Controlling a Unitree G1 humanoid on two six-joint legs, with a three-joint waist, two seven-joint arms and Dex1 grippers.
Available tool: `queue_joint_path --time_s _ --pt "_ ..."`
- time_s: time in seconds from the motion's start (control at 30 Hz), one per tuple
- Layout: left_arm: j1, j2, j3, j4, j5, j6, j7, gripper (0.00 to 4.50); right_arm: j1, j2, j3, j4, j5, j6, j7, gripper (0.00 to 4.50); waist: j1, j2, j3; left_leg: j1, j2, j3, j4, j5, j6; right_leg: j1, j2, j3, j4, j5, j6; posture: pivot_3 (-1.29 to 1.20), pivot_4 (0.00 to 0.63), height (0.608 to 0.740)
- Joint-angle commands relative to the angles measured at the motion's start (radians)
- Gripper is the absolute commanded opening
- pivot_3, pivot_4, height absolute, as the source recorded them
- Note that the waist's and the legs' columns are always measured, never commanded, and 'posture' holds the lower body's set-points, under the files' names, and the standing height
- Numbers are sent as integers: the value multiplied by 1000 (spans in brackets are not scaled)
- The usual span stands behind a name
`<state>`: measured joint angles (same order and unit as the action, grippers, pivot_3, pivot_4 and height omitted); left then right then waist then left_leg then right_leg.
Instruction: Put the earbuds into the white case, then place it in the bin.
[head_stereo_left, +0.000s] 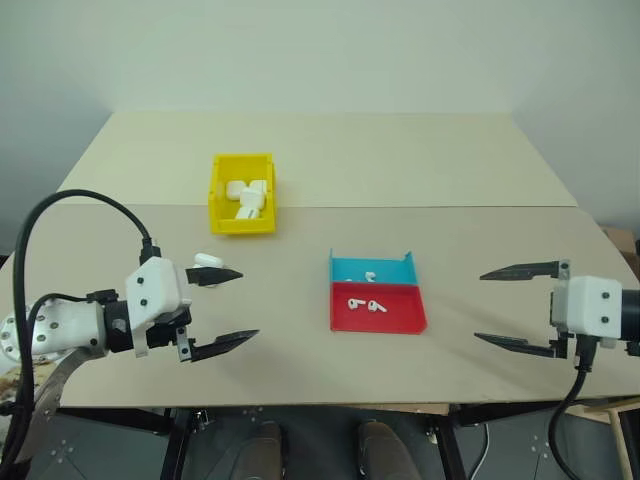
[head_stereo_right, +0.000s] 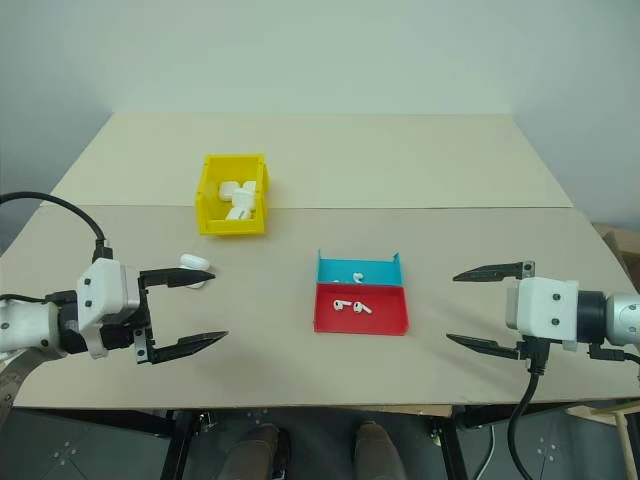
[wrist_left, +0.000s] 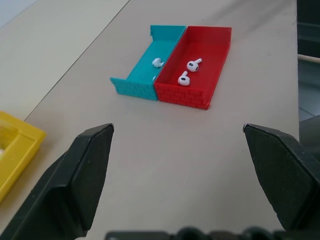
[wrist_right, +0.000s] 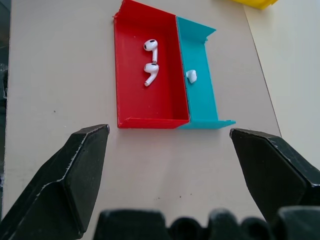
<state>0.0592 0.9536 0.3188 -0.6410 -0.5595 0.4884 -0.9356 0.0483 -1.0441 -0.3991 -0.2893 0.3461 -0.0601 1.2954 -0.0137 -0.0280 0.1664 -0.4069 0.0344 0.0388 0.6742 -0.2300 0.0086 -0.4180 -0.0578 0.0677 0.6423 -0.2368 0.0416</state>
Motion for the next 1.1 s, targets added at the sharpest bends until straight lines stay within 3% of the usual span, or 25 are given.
queue_joint_path --time_s 0.03,0.1,0.2,0.33,0.43,0.53,0.67,0.8,0.97,1.1 --pt "-29 9 28 -86 59 105 160 4500 -28 -12 0 7 1 -27 -6 4488 0 0 0 0 0 0 0 0 0 0 0 0 0 0 0 0 150 740" --pt "-40 5 13 -141 132 159 265 4500 -43 -11 11 19 -3 -34 -6 4488 0 0 0 0 0 0 0 0 0 0 0 0 0 0 0 0 150 740" --pt "-103 29 22 -198 89 371 352 4500 -67 -11 28 30 -11 -32 -13 4488 0 0 0 0 0 0 0 0 0 0 0 0 0 0 0 0 150 740" --pt "-387 83 -58 -201 -13 928 431 4500 -50 -10 18 0 1 -8 -21 4488 3 0 0 1 -1 -1 0 0 0 0 0 0 2 0 1 0 150 740" --pt "-549 116 -146 -180 -49 1103 455 4500 -21 -4 17 -16 -8 -4 -33 4488 1 -1 0 0 -1 -2 0 0 0 1 0 0 1 -1 2 0 150 740" --pt "-674 209 -263 -27 -126 1126 460 4500 0 4 31 -41 -14 17 -57 4488 -5 -3 1 0 -1 -2 -1 0 0 -1 0 1 2 -1 2 0 150 740" --pt "-913 203 -408 339 -233 1126 551 4500 6 4 58 -67 -17 60 -88 4488 -2 -3 1 2 -1 -2 0 0 0 -1 1 1 5 -1 1 0 150 740" --pt "-1089 210 -614 539 -273 1126 609 4500 4 4 79 -65 -28 78 -104 4488 -1 -3 1 0 -2 -2 0 0 0 -1 1 1 4 -2 1 0 150 740" --pt "-1198 168 -798 688 -269 1126 617 4500 4 12 98 -78 -32 95 -124 4488 1 -3 1 -4 -2 -2 0 0 0 -4 1 1 4 -2 1 0 150 740" --pt "-1259 93 -873 811 -209 1126 595 4500 23 12 99 -92 -39 105 -130 4488 2 -3 1 -4 -3 -2 1 0 0 -4 1 0 4 -2 1 0 150 740"
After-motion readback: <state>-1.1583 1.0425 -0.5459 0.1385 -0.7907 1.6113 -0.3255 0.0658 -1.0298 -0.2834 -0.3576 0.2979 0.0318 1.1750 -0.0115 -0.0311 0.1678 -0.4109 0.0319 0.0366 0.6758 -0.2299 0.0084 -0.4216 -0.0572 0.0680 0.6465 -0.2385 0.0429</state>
